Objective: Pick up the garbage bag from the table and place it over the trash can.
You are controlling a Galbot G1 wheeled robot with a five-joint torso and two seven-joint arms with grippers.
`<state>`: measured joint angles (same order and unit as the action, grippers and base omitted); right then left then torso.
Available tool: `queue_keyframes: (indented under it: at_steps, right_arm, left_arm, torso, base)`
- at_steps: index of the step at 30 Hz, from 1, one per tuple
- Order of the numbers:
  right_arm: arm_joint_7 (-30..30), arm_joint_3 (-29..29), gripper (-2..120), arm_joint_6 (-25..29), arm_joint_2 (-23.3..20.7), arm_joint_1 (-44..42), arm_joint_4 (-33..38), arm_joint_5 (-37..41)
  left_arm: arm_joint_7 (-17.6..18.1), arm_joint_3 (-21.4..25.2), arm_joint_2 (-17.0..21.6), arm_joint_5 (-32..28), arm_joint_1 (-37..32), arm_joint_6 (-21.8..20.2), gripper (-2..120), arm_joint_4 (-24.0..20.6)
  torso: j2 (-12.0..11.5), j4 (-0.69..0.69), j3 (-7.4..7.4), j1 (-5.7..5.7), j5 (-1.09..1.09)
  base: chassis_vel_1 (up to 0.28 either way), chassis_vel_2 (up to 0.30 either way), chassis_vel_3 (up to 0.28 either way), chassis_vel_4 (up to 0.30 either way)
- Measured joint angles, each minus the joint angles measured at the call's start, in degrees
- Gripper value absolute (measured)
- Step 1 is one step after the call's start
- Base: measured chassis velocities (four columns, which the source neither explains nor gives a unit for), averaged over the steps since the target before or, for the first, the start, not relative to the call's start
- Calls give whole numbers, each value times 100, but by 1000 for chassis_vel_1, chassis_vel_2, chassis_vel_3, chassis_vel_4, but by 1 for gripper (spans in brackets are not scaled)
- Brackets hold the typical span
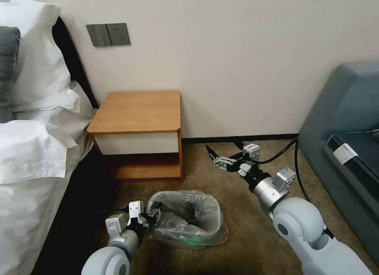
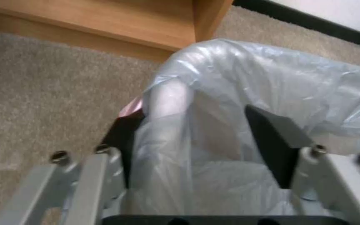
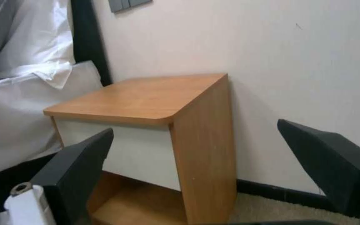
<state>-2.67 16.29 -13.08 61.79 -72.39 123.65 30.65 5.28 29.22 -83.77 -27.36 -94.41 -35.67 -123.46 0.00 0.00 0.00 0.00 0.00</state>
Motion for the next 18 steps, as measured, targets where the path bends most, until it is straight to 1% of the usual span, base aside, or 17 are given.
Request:
queue_keyframes:
  at_steps: [2,3,6,7,9,18]
  right_arm:
    - [-4,-3,100,1,9,-2,0,-11]
    - [-4,-3,100,1,9,-2,0,-11]
    - [-22,-11,100,6,23,-47,2,-55]
    - [-22,-11,100,6,23,-47,2,-55]
    - [-52,-24,100,25,51,-95,2,-105]
    - [-214,-130,100,126,136,-247,-39,-294]
  left_arm:
    - [40,1,-38,60,-44,44,73,-36]
    - [40,1,-38,60,-44,44,73,-36]
    - [75,16,-106,178,-134,133,88,-143]
    - [75,16,-106,178,-134,133,88,-143]
    - [90,27,-138,238,-185,172,93,-213]
    - [98,38,-163,413,-297,240,95,-520]
  torso:
    - [0,0,0,0,0]
    - [0,0,0,0,0]
    - [0,0,0,0,0]
    - [0,0,0,0,0]
    - [0,0,0,0,0]
    - [0,0,0,0,-1]
  base:
    - [0,0,0,0]
    - [0,0,0,0]
    - [0,0,0,0]
    - [0,0,0,0]
    - [0,0,0,0]
    - [0,0,0,0]
